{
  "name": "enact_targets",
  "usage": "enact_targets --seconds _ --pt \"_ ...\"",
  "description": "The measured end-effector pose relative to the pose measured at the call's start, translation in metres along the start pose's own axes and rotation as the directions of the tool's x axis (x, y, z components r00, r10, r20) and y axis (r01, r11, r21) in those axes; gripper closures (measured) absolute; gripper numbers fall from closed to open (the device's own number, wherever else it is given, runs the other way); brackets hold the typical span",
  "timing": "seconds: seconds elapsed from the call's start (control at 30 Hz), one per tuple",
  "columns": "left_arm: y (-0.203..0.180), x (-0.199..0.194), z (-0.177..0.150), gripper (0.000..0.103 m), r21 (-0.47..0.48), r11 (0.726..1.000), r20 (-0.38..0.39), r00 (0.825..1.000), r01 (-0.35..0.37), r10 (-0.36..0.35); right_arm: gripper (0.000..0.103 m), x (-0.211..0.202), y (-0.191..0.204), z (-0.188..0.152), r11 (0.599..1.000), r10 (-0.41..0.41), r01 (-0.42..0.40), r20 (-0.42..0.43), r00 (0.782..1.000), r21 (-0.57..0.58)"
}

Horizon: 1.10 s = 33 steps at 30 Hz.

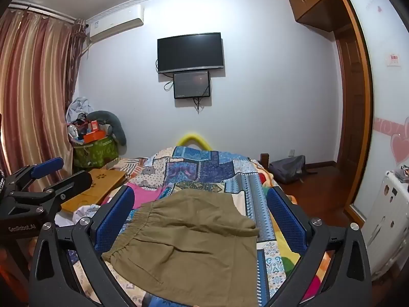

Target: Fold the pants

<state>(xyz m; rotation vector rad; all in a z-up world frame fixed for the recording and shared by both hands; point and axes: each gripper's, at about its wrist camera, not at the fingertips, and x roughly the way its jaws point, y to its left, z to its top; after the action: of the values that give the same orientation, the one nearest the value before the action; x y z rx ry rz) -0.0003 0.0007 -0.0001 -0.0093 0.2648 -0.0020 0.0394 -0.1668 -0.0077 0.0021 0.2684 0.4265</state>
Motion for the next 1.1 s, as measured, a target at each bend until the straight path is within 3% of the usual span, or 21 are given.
enact_targets --seconds 1.1 --pt "0.0014 0.0054 -0.0015 0.0 0.004 1.0 0.001 1.0 -0.014 0.014 0.0 0.0026 -0.0007 -0.0022 1.0 0.005 -0.005 -0.011 1.0 0.008"
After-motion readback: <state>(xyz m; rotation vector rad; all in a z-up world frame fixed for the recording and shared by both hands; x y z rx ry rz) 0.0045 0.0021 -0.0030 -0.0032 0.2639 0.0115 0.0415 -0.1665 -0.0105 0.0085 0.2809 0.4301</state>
